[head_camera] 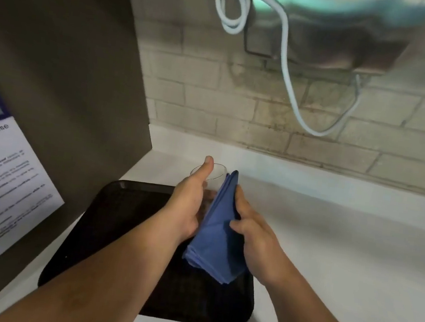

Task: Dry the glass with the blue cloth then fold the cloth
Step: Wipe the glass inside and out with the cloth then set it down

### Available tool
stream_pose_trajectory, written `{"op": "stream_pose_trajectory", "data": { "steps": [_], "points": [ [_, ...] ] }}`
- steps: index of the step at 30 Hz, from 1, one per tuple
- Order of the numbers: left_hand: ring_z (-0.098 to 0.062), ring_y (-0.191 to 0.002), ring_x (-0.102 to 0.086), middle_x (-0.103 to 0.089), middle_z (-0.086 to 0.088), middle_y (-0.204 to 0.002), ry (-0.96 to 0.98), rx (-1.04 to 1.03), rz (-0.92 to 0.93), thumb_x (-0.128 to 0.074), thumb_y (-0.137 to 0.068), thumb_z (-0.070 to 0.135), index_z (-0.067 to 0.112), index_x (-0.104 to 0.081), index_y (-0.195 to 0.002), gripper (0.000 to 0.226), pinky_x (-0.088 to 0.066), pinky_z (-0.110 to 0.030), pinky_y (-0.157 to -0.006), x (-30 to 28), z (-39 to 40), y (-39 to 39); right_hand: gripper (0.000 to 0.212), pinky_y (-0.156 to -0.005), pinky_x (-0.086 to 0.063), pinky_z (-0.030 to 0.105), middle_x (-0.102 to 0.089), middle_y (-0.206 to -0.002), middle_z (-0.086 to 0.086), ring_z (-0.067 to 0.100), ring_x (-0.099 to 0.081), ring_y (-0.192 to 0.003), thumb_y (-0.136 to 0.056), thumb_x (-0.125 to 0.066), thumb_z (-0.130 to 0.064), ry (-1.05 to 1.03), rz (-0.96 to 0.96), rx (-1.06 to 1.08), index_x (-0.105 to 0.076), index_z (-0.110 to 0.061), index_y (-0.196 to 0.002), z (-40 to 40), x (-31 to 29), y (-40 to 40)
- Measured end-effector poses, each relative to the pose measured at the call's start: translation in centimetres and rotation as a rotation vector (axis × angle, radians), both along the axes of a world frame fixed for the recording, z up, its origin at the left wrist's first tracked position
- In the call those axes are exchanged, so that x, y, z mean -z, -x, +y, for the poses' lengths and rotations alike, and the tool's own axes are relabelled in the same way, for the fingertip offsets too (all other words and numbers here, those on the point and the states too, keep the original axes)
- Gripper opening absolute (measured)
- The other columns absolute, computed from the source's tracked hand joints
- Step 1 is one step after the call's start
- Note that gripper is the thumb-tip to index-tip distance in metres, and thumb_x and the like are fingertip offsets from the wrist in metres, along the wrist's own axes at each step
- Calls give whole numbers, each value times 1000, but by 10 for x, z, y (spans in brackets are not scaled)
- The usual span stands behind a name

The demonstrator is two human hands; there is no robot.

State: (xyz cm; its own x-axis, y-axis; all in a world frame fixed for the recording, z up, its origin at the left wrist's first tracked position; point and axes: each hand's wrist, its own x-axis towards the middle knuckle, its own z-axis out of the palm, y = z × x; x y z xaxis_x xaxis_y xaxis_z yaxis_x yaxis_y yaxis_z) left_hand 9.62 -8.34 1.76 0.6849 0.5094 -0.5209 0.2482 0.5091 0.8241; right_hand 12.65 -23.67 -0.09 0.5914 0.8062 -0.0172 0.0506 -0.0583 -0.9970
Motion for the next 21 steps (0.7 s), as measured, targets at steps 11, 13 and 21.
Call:
{"op": "stream_pose_trajectory", "data": {
  "steps": [11, 13, 21],
  "points": [
    [-41, -109, -74, -75, -23, -124, 74, 33, -147, -72, -80, 67, 8, -64, -133, 79, -58, -53, -98, -10, 17, 36, 34, -84, -58, 30, -78, -105, 5, 22, -74, -99, -105, -42, -37, -77, 14, 206, -66, -21, -121, 62, -3, 4],
    [-39, -104, -76, -77, -18, -116, 13, -10, -141, -72, -79, 70, 11, -67, -126, 75, -60, -53, -94, -12, 25, 35, 37, -77, -59, 32, -79, -101, 11, 26, -76, -93, -103, -43, -37, -101, 236, 231, -73, -17, -110, 62, 4, 5],
    [-27, -96, -73, -75, -10, -103, -208, -33, -21, -63, -83, 74, 7, -68, -121, 77, -58, -40, -85, -12, 55, 24, 46, -95, -51, 22, -68, -123, -2, 7, -66, -111, -102, -43, -42, -39, -413, 121, -42, -19, -142, 69, 11, 34]
  ]
}}
